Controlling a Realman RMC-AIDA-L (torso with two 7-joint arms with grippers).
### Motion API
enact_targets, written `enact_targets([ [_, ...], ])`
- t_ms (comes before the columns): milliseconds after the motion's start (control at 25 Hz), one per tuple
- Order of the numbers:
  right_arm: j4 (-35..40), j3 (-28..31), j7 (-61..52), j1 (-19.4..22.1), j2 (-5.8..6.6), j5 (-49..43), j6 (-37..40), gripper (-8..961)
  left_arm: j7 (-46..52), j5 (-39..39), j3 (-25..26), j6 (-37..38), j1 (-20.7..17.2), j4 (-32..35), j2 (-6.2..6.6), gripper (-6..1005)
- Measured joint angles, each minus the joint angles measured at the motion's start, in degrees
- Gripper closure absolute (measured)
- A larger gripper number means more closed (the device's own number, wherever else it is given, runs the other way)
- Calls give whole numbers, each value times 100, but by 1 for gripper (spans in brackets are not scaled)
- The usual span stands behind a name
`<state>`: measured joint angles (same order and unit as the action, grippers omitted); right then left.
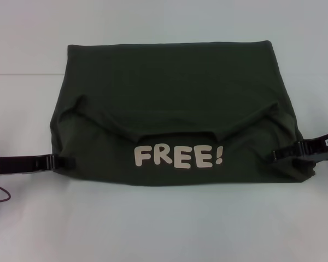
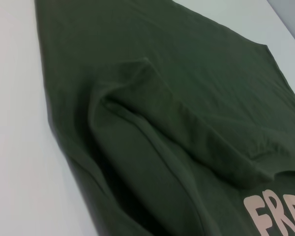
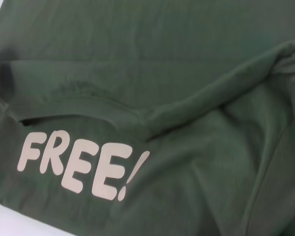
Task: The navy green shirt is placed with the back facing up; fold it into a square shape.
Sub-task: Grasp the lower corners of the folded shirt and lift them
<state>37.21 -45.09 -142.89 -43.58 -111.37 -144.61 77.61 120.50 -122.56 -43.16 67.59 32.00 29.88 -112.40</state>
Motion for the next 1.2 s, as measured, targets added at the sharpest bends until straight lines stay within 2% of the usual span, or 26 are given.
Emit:
enact_targets([
  [840,-4,-7,74,-50,-175,3,-313,103,-48,49,1,0,-23,0,-14,948],
  [1160,27,-9,-106,37,-136,-161,-415,128,-53,49,9,1,-1,0,-1,946],
  [1200,25,-9,-115,38,-131,-188,-434,166,-53,50,10,1,3,0,-1,946],
])
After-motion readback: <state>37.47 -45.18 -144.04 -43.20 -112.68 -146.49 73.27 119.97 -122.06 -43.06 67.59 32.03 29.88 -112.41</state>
